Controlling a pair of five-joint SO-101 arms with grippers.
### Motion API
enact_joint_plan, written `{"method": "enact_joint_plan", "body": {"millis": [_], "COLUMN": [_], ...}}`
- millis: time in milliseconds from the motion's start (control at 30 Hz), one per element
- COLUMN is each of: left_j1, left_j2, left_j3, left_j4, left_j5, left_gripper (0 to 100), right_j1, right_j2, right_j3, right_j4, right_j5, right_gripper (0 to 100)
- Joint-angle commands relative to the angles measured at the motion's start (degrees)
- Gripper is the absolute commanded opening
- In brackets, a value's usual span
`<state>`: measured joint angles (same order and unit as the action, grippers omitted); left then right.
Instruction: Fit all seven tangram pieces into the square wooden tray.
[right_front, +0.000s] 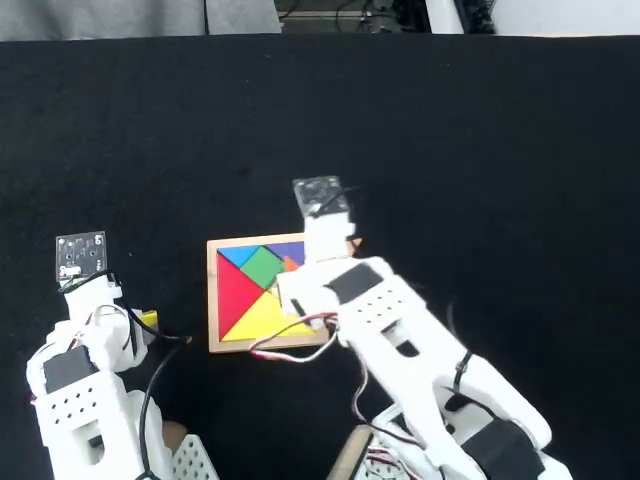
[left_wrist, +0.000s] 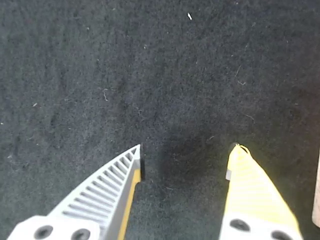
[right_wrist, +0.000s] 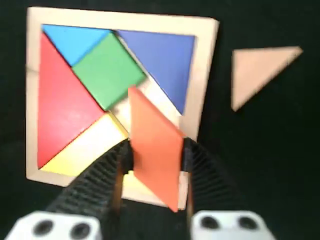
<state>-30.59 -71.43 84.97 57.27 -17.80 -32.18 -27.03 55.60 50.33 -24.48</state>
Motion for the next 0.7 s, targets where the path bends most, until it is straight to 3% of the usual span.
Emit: {"method": "enact_joint_plan", "body": {"millis": [0, 400, 600, 667], "left_j1": [-0.04, -0.04, -0.04, -0.04], "left_j2": [-0.44, -0.44, -0.44, -0.44], "left_j3": [-0.40, -0.40, -0.40, -0.40], "left_j4": [-0.97, -0.97, -0.97, -0.97], "left_j5": [0.00, 0.00, 0.00, 0.00], "left_gripper": [27, 27, 27, 27], "right_j1": [1.41, -0.26, 11.96, 17.32], "right_j2": [-1.89, -2.24, -6.29, -8.92], "right_j3": [-5.32, -1.89, -6.11, -9.10], "right_j4": [6.24, -0.79, 11.16, 15.38], "right_j5": [-3.87, -3.60, -3.16, 1.32], "right_gripper": [19.2, 17.4, 17.3, 17.2]}}
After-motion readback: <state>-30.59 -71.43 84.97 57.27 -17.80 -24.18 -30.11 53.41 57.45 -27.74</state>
